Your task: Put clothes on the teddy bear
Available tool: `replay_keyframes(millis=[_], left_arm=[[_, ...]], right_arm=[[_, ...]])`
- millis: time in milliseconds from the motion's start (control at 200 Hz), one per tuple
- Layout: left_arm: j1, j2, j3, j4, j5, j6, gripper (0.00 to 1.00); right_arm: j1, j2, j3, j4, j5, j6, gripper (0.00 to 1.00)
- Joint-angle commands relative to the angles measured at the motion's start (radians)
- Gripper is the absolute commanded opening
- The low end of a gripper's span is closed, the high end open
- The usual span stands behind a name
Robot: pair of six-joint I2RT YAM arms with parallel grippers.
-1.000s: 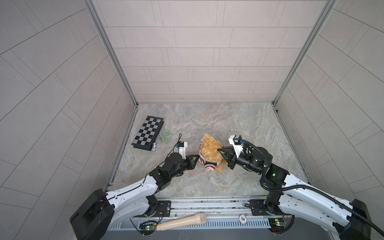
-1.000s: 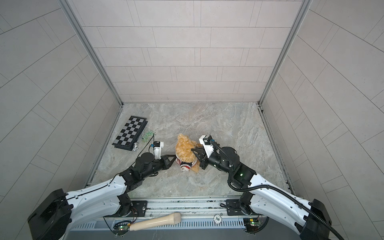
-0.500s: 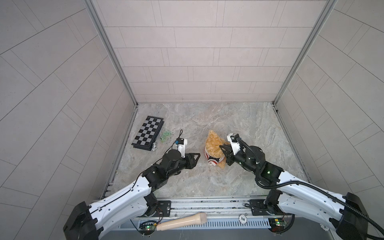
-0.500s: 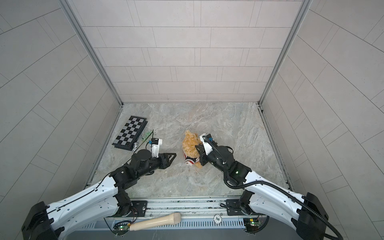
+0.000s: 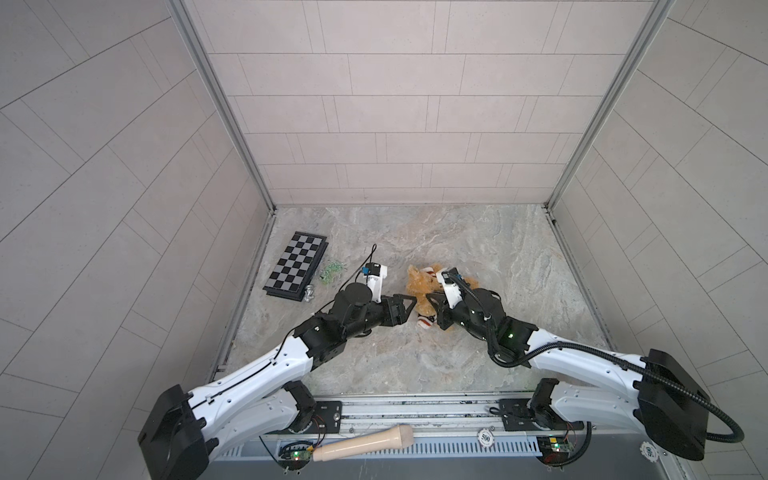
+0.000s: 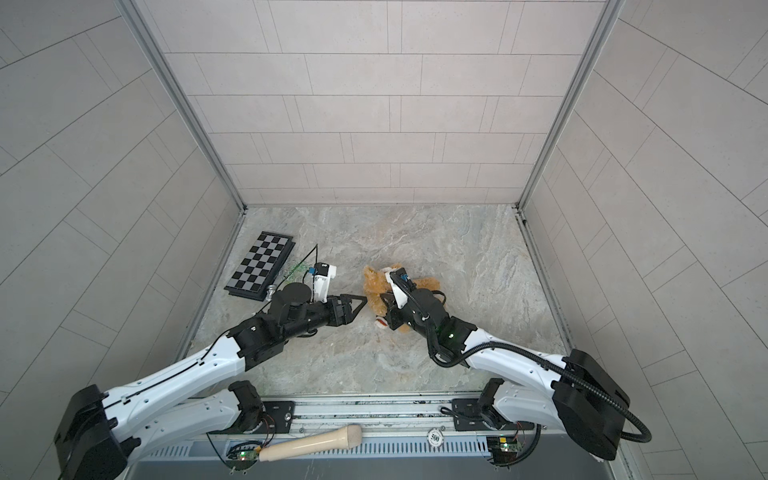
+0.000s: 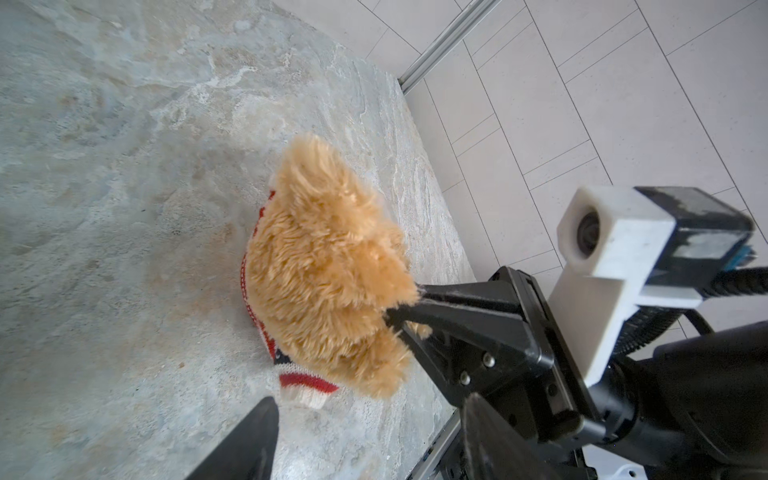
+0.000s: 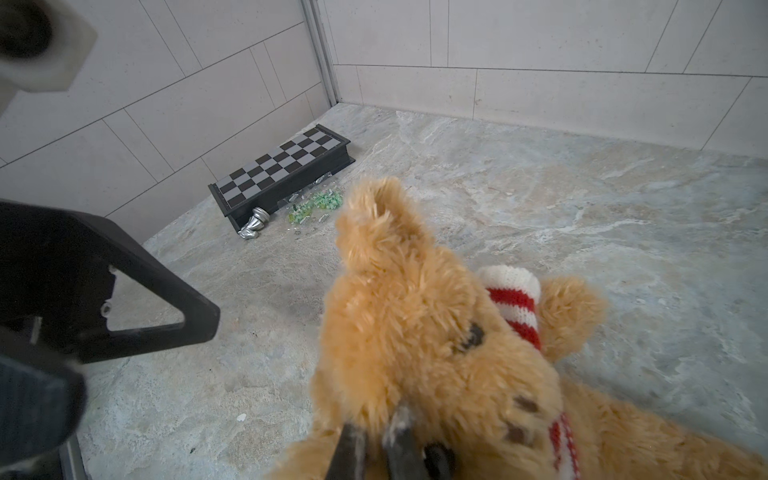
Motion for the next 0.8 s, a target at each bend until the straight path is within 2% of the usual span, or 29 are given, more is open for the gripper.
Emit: replay_keyframes(millis=[0, 120, 456, 681, 796], left_arm=[[0.006, 0.062, 0.018, 0.048, 0.02, -0.025, 0.74], [0.007, 0.111, 0.044, 0.077, 0.012, -0.051, 0.74], [0.023, 0.19, 0.075, 0.094, -0.022, -0.118, 0.73], [-0.009, 0.22, 0.073, 0.036, -0.086, -0.102, 0.59], [-0.004, 0.23, 0.045, 0.062, -0.086, -0.101, 0.43]], right_arm=[[0.007, 0.011, -0.023, 0.08, -0.04, 0.034, 0.11], [0.014, -0.008, -0.047, 0.122, -0.078, 0.034, 0.11], [0.072, -0.006, -0.093, 0.21, -0.077, 0.01, 0.1], [0.097, 0.029, -0.078, 0.252, -0.076, 0.004, 0.12], [0.112, 0.044, -0.063, 0.259, -0.101, -0.001, 0.17]])
